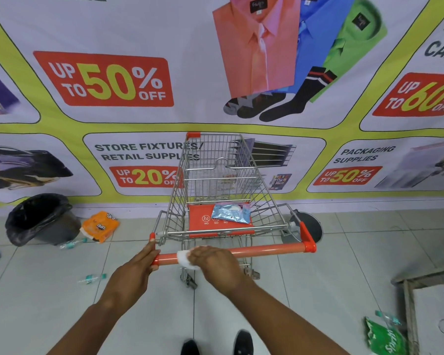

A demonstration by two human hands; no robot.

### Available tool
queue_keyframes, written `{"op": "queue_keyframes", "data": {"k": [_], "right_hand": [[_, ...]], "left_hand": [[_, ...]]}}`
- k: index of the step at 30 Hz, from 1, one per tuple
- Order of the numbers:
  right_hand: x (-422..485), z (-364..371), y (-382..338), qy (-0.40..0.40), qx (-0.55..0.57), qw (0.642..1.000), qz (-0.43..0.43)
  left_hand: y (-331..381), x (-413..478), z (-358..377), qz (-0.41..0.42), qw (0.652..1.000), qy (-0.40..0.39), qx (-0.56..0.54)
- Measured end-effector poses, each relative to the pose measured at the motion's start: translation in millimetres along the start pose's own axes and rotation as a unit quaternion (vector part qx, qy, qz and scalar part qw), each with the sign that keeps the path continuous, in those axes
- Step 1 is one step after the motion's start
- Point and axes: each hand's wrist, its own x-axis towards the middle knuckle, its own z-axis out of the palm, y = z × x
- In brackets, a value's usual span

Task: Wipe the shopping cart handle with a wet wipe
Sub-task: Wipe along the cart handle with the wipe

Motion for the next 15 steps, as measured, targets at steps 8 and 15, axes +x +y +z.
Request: {"op": "queue_keyframes", "data": {"k": [8, 15], "right_hand": [[-18, -23, 24, 0.003, -0.019, 0.999, 0.032], [-51, -77, 55, 0.101, 0.074, 0.978, 0.167]], "left_hand": [[15, -2, -4, -0.015, 1.000, -0.012, 0.020], [20, 7, -5, 0.026, 0.997, -0.023, 0.069]]}}
